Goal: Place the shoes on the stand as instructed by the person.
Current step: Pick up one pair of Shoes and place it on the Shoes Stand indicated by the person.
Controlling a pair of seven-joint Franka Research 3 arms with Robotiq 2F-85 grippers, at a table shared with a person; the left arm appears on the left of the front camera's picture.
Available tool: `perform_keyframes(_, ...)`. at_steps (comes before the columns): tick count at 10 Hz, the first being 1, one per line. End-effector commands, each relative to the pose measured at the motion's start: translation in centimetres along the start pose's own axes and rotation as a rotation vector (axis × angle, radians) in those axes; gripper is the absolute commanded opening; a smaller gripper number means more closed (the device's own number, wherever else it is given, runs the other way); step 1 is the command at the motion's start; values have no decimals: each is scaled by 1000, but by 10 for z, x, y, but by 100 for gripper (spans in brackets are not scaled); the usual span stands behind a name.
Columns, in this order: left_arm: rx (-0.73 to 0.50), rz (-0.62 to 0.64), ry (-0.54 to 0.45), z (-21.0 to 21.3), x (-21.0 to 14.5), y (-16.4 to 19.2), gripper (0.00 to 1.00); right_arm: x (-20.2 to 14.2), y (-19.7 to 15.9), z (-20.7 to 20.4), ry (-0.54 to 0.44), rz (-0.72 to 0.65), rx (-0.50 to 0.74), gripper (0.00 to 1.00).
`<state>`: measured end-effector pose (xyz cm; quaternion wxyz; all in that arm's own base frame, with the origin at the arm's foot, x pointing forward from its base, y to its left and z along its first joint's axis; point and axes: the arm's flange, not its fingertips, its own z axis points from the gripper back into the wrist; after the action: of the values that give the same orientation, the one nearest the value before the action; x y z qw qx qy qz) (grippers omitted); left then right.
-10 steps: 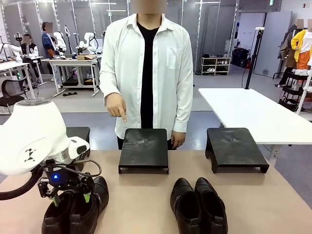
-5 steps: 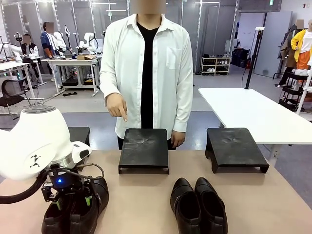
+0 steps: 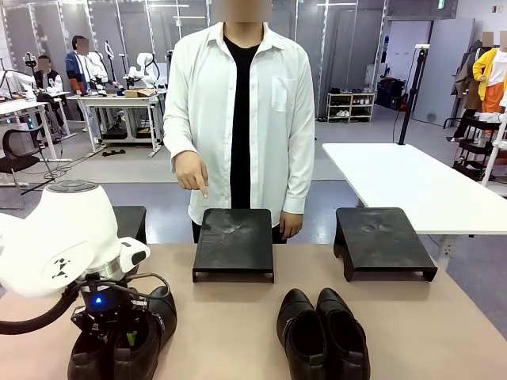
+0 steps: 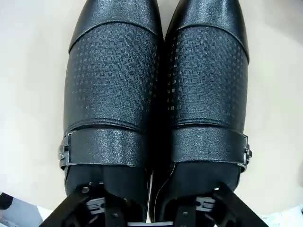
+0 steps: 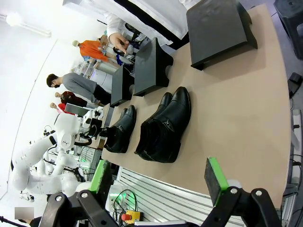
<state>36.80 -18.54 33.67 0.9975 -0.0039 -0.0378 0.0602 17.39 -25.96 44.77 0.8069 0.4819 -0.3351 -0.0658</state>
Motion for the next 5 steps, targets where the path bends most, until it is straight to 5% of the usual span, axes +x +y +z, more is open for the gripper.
perform_keyframes(1, 18, 24, -39, -35, -100, 60, 4, 1, 1, 2, -6, 18, 12, 100)
perform_keyframes(5, 21, 16, -52, -23, -100, 60, 0, 1, 1, 2, -6, 18, 12, 100)
